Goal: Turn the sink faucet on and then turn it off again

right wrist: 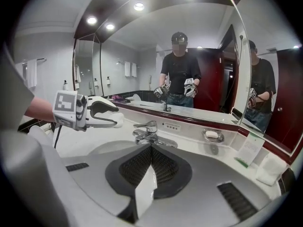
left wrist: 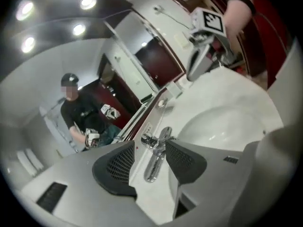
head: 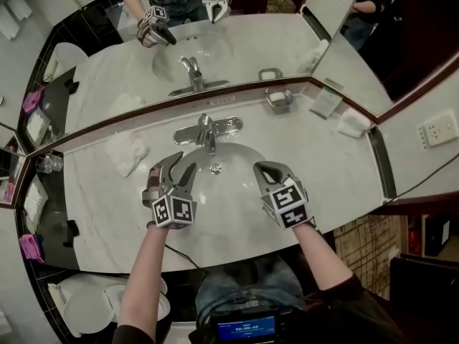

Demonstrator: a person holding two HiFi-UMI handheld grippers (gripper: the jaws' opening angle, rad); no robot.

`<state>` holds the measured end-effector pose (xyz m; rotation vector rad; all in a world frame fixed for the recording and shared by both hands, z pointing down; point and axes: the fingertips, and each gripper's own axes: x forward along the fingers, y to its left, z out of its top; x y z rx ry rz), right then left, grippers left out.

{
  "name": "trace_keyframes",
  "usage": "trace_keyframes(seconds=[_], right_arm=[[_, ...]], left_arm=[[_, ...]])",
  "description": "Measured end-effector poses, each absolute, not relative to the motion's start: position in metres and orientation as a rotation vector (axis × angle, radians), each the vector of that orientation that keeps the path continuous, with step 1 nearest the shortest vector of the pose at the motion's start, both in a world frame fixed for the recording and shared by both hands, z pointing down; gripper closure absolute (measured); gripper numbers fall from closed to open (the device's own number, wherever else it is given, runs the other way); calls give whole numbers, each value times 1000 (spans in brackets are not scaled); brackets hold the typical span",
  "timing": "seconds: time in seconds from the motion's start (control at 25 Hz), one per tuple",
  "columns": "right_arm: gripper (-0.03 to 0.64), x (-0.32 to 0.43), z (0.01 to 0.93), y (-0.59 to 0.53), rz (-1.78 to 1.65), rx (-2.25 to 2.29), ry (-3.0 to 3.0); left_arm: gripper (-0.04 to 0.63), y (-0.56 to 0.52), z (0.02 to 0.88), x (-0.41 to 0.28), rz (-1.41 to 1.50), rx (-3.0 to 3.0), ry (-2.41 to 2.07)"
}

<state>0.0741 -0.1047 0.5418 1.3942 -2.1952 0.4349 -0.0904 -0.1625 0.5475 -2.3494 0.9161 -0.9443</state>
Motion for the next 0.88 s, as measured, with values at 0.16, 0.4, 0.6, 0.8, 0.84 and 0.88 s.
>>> trace_keyframes(seconds=[0.16,0.4,0.6,0.8,0.84,0.88], right_arm=[[595,69,556,-105,476,1419,-2193],[595,70,577,-104,507,1440,-2170],[595,80,586,-106,536,1480,-2155],[595,87,592,-108,559,1506,-2137],[595,88,593,-109,560,1511,-2136],[595,89,593,-111,561,1515,-2136]], left_arm=[[397,-191,573,-82,-997,-2151,776],[379,-216,605,-63,-1033,-2072,641],[379,-228,619,-49,-1049,-2068,588],[379,-237,624,-40,-1056,-2056,570],[380,-239,625,-39,-1060,-2056,572],[380,-241,626,-38,-1064,-2058,574]])
